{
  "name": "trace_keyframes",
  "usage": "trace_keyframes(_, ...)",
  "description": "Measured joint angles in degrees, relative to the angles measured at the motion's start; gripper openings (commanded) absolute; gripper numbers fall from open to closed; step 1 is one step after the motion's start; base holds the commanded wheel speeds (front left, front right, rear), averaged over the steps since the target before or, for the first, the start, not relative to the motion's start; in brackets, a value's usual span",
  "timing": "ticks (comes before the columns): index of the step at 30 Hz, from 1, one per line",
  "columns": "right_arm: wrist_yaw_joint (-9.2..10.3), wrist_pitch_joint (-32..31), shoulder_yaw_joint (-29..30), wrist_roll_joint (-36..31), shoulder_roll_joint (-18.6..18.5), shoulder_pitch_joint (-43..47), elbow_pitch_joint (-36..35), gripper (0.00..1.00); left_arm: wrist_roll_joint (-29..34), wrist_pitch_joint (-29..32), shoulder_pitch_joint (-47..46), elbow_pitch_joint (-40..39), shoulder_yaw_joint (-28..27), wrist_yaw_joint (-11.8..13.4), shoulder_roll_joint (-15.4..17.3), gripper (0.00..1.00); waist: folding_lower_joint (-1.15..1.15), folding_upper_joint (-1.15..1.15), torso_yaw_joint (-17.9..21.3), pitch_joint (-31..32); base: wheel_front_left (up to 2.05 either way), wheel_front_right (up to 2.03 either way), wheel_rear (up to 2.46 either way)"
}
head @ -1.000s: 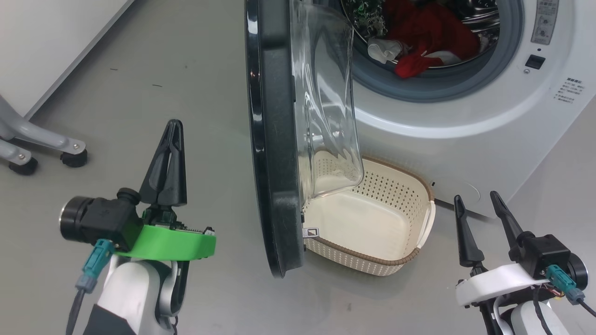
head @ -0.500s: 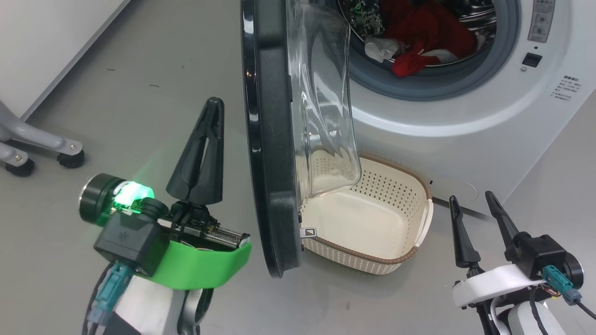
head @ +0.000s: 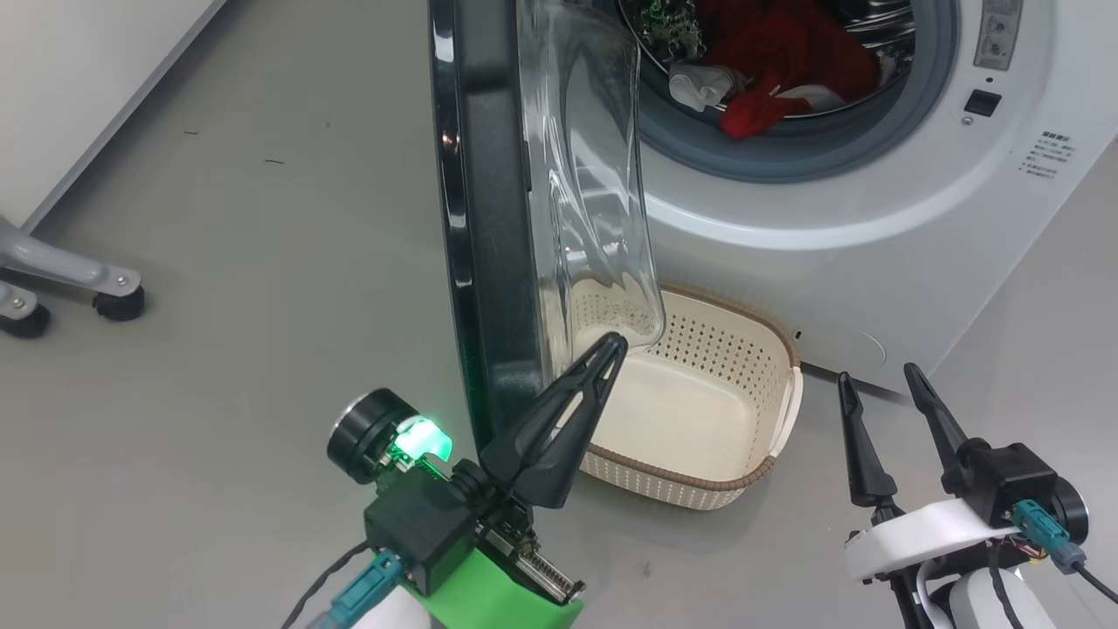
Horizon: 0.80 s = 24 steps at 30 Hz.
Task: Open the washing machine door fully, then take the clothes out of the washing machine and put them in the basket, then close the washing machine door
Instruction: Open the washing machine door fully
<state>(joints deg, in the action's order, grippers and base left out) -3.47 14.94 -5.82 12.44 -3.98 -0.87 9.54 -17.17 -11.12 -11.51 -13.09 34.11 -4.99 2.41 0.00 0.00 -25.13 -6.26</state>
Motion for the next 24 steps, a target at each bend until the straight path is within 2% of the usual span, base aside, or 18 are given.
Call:
trace_keyframes(11,-0.52,0.0,0.6,-0.6,0.4,0.0,0.3,1.00,-3.4,8.0,5.0,4.5,1.7,-0.3,1.0,0.00,0.00,0.00,0.6,-0.4,0.00,0.00,0.00)
trace_keyframes(24,-1.00,0.0,1.2,-1.1,0.5,0.0,0.5,1.00,-4.6,11.6,7.4,5.8,-0.7,2.3,2.2,0.00,0.00,0.00,0.6,-1.0,0.00,0.00,0.00)
